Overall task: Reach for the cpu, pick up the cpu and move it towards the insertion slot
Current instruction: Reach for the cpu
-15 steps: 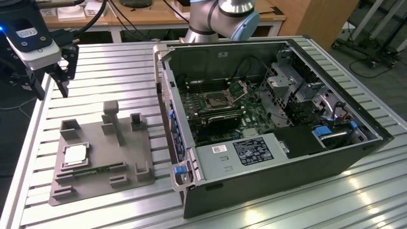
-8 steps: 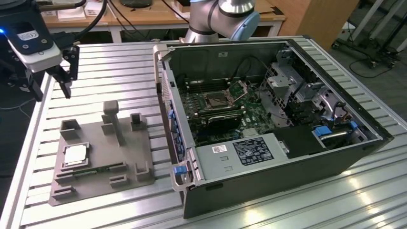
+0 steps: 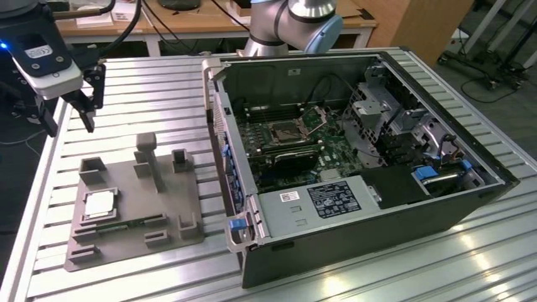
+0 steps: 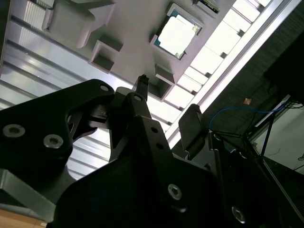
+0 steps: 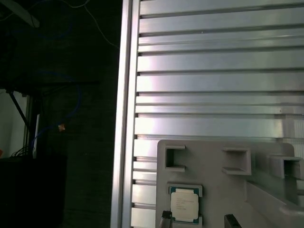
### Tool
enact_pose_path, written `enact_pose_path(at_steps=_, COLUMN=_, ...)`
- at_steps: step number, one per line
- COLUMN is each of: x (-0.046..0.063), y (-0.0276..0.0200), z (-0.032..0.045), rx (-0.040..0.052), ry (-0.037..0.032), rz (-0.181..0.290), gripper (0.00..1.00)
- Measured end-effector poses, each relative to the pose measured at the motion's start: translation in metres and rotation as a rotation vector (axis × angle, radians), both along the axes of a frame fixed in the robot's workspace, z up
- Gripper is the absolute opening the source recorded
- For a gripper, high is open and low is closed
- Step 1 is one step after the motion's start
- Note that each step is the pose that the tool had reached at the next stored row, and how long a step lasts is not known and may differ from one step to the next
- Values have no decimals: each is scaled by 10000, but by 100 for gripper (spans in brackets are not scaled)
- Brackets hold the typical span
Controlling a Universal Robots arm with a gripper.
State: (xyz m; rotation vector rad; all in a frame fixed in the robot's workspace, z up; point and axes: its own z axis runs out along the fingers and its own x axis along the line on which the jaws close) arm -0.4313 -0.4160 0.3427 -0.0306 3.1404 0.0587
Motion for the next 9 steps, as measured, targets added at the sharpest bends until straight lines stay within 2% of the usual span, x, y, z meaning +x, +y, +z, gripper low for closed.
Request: enact_pose_path(at_steps=9, x=-1, y=0, z=-16, rx=-3, ry=-2, rz=0, gripper=53)
